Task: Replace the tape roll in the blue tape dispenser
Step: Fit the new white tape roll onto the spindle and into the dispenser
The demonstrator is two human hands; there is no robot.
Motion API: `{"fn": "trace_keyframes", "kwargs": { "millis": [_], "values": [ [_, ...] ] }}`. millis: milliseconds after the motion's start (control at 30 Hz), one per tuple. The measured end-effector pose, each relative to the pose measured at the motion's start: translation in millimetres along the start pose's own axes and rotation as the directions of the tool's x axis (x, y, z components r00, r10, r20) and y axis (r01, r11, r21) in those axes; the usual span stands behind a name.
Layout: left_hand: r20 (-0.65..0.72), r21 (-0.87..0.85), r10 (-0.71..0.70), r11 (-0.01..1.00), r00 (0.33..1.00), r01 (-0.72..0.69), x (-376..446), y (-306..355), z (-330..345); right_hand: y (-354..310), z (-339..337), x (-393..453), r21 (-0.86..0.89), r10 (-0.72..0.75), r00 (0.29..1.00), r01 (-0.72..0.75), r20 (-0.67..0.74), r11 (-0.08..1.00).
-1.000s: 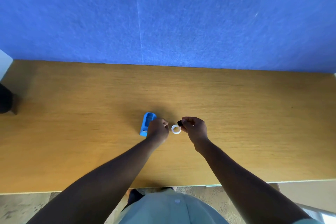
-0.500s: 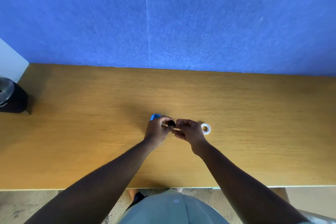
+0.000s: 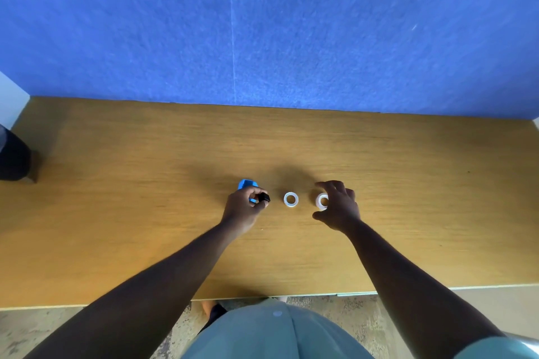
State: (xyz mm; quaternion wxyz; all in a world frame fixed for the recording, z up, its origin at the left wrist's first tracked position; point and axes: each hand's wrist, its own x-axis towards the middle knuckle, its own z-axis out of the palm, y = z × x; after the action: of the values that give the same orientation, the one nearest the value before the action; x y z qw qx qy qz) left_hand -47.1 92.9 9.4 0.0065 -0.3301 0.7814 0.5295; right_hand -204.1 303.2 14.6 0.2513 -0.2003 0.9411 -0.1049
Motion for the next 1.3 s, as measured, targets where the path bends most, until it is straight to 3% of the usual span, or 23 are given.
{"fn": "trace_keyframes", "kwargs": {
  "millis": [500,567,633,733,833,1033,1300],
  "values": [
    [0.037,-0.047,-0.04,0.998,0.999,0.041,-1.2,-0.4,-3.7,17.7,18.5,5.1,-0.133,-0.101,0.992,0.09,-0.078,0.987],
    [0.032,-0.059,-0.029,0.998,0.999,0.031,-1.3,1.4,-3.7,15.3,17.4,6.0,-0.065,-0.114,0.987,0.107,-0.111,0.992],
    [0.026,-0.084,-0.023,0.996,0.999,0.025,-0.7,1.9,-3.4,7.9,15.2,6.6,0.145,-0.105,0.978,0.132,-0.181,0.981],
    [0.014,-0.144,-0.002,0.99,1.0,0.004,-1.0,2.8,-3.0,-14.4,5.7,3.4,0.583,-0.041,0.983,0.138,-0.177,0.801],
    [-0.01,-0.208,0.036,0.978,0.999,-0.037,-1.9,8.2,-3.8,-36.1,1.4,-0.3,0.806,-0.085,0.992,0.127,-0.095,0.578],
    [-0.076,-0.366,0.08,0.925,0.994,-0.102,1.1,27.2,-8.6,-62.9,-5.4,-9.0,0.928,-0.205,0.976,0.138,-0.069,0.345],
    [-0.077,-0.361,0.142,0.919,0.987,-0.16,3.9,38.1,-15.2,-77.1,-10.1,-15.1,0.942,-0.258,0.965,0.129,-0.047,0.311]
  ]
}}
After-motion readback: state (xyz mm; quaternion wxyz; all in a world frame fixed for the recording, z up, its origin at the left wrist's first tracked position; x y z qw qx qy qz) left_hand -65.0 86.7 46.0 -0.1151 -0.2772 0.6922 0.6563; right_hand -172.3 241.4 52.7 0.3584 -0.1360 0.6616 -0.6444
